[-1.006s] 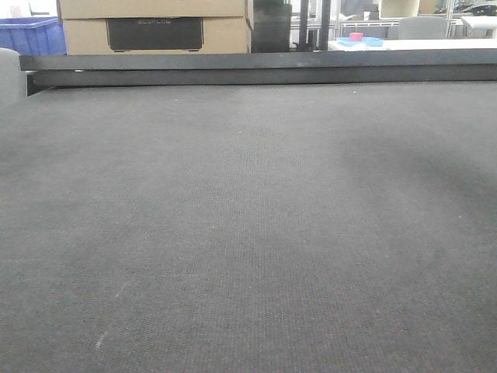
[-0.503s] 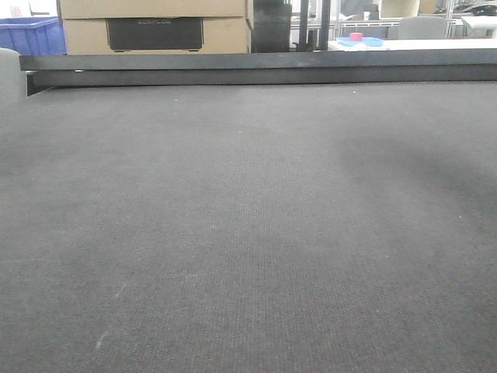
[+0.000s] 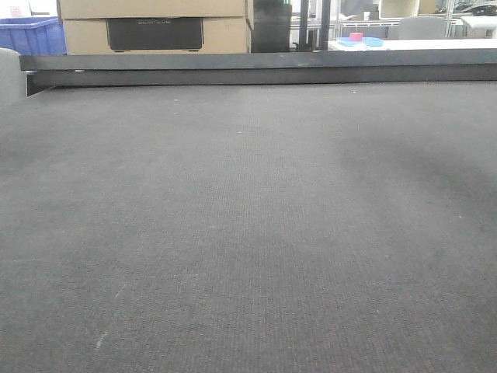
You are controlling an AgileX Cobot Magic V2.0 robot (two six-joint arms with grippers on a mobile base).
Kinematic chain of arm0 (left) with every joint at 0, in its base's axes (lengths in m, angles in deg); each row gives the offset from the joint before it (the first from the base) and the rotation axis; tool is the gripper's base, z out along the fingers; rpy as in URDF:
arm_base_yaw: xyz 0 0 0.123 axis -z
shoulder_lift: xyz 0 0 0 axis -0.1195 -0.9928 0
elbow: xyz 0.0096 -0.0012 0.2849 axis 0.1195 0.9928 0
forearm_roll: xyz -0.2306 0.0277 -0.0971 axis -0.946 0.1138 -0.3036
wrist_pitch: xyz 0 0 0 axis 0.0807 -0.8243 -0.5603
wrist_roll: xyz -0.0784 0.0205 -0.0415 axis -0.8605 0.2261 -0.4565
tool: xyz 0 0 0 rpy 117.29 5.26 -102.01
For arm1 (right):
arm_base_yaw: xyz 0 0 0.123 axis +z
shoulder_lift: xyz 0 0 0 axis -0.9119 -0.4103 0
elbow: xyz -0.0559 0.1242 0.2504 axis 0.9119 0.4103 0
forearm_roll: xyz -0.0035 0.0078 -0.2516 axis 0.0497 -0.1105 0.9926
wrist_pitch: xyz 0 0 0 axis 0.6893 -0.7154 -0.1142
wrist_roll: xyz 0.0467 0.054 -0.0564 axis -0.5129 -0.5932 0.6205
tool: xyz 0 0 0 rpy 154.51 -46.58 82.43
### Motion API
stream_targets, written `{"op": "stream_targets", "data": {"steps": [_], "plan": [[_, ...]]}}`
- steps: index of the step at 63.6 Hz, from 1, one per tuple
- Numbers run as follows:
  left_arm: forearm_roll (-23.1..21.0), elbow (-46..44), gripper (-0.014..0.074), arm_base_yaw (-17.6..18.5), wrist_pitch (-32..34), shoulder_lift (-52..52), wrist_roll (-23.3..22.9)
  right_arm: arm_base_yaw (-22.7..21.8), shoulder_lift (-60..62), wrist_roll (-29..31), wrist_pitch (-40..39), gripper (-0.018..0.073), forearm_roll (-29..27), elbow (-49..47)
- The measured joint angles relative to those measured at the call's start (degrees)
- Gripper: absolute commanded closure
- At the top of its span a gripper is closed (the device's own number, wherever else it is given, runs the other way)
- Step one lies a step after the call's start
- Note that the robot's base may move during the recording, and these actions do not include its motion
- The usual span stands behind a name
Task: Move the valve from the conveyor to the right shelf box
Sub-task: 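Turn the base away from the conveyor holding both valves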
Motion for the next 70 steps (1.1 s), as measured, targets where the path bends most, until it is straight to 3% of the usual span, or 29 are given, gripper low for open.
{"op": "stream_targets", "data": {"steps": [21, 70], "plan": [[0.0, 0.0, 0.0707, 0.0, 7.02, 0.0, 0.0, 0.0, 0.0, 0.0, -0.13, 0.0722, 0.0, 0.0], [0.45, 0.02, 0.0707, 0.0, 7.13, 0.0, 0.0, 0.0, 0.0, 0.0, -0.38, 0.0722, -0.01, 0.0]]}}
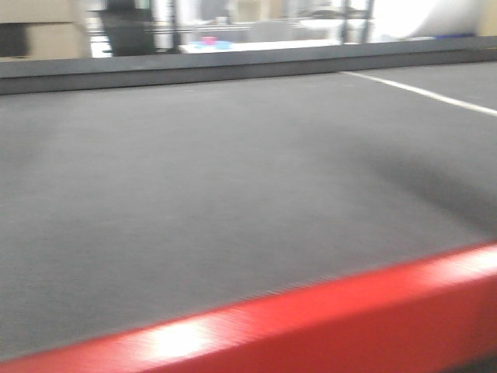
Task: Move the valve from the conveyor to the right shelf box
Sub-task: 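Turn the base away from the conveyor holding both valves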
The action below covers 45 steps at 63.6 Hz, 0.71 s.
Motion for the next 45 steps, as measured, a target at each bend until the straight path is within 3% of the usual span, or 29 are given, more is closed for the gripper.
{"op": "stream_targets", "data": {"steps": [45], "plan": [[0.0, 0.0, 0.0707, 0.0, 0.0, 0.0, 0.0, 0.0, 0.0, 0.0, 0.0, 0.0722, 0.1, 0.0]]}}
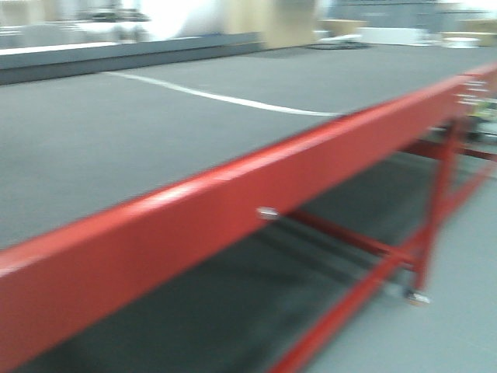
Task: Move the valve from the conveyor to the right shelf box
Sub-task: 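Turn the base away from the conveyor holding both valves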
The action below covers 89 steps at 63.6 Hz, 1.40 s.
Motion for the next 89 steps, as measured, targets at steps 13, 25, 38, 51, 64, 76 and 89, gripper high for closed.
{"op": "stream_targets", "data": {"steps": [13, 25, 38, 51, 64, 76, 89], "plan": [[0.0, 0.0, 0.0707, 0.0, 0.0, 0.0, 0.0, 0.0, 0.0, 0.0, 0.0, 0.0722, 0.0, 0.0], [0.0, 0.0, 0.0707, 0.0, 0.0, 0.0, 0.0, 0.0, 0.0, 0.0, 0.0, 0.0722, 0.0, 0.0], [0.0, 0.0, 0.0707, 0.0, 0.0, 0.0, 0.0, 0.0, 0.0, 0.0, 0.0, 0.0722, 0.0, 0.0], [0.0, 0.0, 0.0707, 0.0, 0.0, 0.0, 0.0, 0.0, 0.0, 0.0, 0.0, 0.0722, 0.0, 0.0], [0.0, 0.0, 0.0707, 0.0, 0.0, 0.0, 0.0, 0.0, 0.0, 0.0, 0.0, 0.0722, 0.0, 0.0], [0.0, 0.0, 0.0707, 0.0, 0.0, 0.0, 0.0, 0.0, 0.0, 0.0, 0.0, 0.0722, 0.0, 0.0], [0.0, 0.0, 0.0707, 0.0, 0.0, 0.0, 0.0, 0.0, 0.0, 0.0, 0.0, 0.0722, 0.0, 0.0]]}}
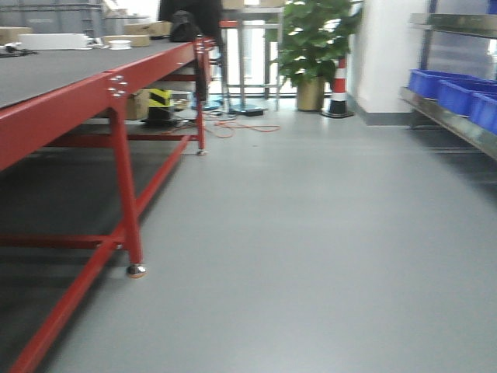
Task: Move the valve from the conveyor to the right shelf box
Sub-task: 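Turn the base away from the conveyor holding both valves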
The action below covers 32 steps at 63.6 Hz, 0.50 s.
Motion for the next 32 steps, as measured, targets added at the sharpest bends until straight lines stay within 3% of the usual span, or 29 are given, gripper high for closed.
{"op": "stream_targets", "data": {"steps": [32], "plan": [[-0.21, 0.0, 0.0707, 0.0, 0.0, 0.0, 0.0, 0.0, 0.0, 0.0, 0.0, 0.0722, 0.0, 0.0]]}}
